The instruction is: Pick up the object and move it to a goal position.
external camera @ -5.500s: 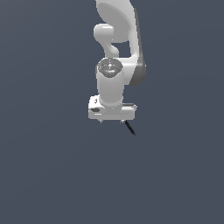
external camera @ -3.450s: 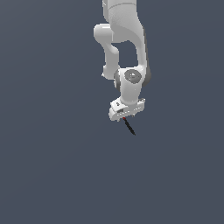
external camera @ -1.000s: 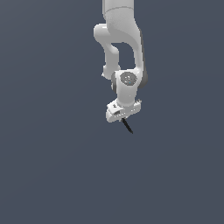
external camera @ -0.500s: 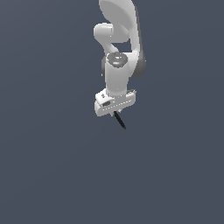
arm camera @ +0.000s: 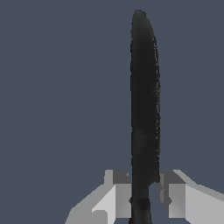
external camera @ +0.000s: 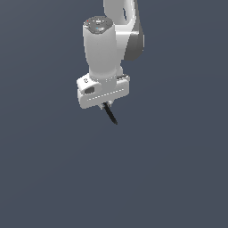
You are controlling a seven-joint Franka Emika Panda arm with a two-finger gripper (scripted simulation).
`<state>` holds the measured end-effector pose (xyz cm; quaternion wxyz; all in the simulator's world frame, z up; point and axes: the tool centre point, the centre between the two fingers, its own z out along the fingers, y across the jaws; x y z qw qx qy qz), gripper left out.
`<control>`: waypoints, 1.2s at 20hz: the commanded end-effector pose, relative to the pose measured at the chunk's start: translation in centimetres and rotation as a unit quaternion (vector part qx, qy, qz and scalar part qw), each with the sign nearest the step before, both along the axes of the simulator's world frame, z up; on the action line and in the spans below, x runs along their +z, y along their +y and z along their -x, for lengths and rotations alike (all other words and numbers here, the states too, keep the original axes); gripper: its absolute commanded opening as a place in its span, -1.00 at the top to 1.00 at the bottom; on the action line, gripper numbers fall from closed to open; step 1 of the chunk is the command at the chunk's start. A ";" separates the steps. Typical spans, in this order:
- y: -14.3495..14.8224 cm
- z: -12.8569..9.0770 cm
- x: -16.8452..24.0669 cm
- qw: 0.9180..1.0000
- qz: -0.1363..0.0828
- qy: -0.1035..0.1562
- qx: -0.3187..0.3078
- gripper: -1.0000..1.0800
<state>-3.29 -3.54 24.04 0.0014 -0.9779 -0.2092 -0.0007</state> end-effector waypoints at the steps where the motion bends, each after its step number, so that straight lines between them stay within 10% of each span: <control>1: -1.3 -0.7 2.5 1.000 0.000 0.000 0.000 1.00; 24: -8.6 -5.1 15.7 1.000 0.002 0.000 -0.001 1.00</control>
